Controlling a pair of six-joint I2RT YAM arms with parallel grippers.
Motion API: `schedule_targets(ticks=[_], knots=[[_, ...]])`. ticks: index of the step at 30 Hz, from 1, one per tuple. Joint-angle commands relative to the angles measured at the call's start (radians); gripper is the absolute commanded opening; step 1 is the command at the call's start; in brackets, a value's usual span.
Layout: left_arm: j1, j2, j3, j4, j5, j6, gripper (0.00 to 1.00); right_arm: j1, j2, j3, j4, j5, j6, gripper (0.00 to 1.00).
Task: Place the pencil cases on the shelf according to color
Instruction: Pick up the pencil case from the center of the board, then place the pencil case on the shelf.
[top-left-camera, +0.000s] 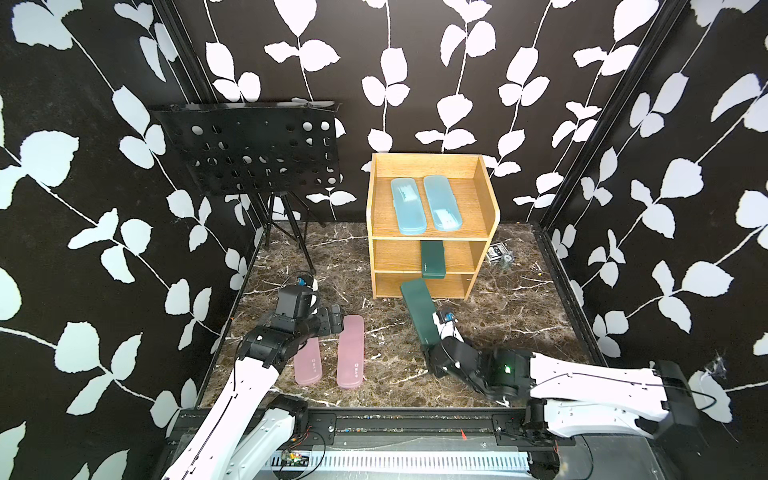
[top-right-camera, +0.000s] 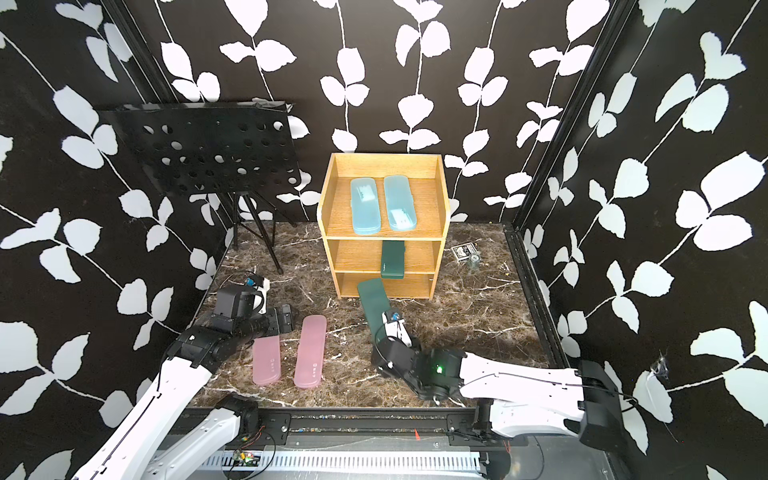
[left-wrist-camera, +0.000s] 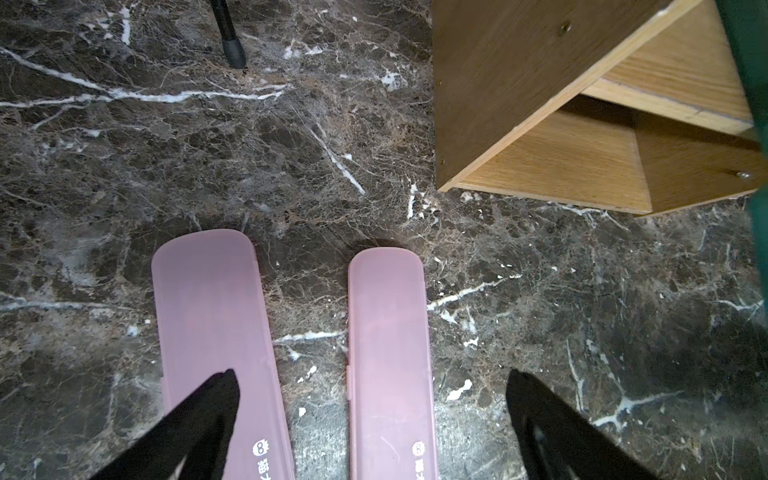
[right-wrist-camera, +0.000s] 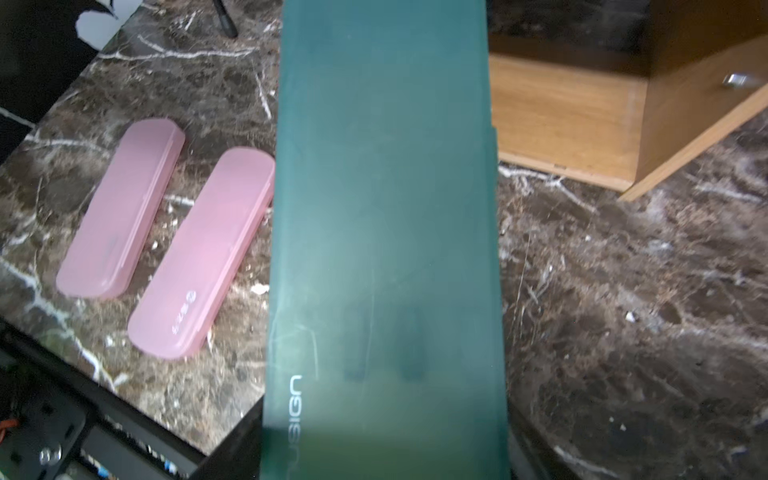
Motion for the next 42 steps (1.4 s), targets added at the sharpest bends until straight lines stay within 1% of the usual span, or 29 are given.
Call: schedule_targets(ticks=[1, 4, 9, 11, 15, 18, 21, 23, 28, 35, 39, 40, 42], knots=[[-0.004, -0.015, -0.011, 0.017, 0.006, -0.005, 0.99, -0.07, 0.061, 0.141, 0.026, 0.0, -0.068, 0.53], [-0.004, -0.019, -0.011, 0.017, 0.007, -0.006, 0.99, -0.144, 0.146, 0.246, 0.021, -0.057, -0.091, 0.52], [-0.004, -0.023, -0.014, 0.019, 0.012, -0.006, 0.99, -0.215, 0.279, 0.408, 0.016, -0.106, -0.113, 0.51], [-0.004, -0.022, -0.015, 0.021, 0.014, -0.007, 0.99, -0.229, 0.331, 0.475, 0.018, -0.102, -0.127, 0.51], [-0.004, -0.018, -0.016, 0.023, 0.022, -0.009, 0.99, -0.252, 0.46, 0.611, -0.051, -0.055, -0.119, 0.52], [-0.004, -0.017, -0.016, 0.023, 0.027, -0.01, 0.99, -0.268, 0.537, 0.673, -0.075, -0.05, -0.095, 0.56], [-0.004, -0.016, -0.018, 0.027, 0.03, -0.012, 0.99, -0.269, 0.575, 0.702, -0.064, -0.056, -0.081, 0.69], [-0.004, -0.013, -0.016, 0.025, 0.024, -0.01, 0.99, -0.269, 0.586, 0.708, -0.056, -0.061, -0.072, 0.8], [-0.003, -0.012, -0.01, 0.012, 0.009, -0.008, 0.99, -0.271, 0.583, 0.723, -0.051, -0.06, -0.064, 0.88], [-0.004, -0.017, -0.007, 0.008, -0.007, -0.006, 0.99, -0.27, 0.501, 0.709, -0.05, -0.08, -0.074, 0.93], [-0.004, -0.017, -0.007, 0.008, -0.006, -0.006, 0.99, -0.27, 0.454, 0.66, -0.06, -0.1, -0.07, 0.94], [-0.004, -0.016, -0.008, 0.007, -0.007, -0.006, 0.99, -0.269, 0.408, 0.64, -0.062, -0.107, -0.069, 0.94], [-0.004, -0.015, -0.007, 0.007, -0.007, -0.006, 0.99, -0.27, 0.376, 0.607, -0.067, -0.121, -0.062, 0.94]])
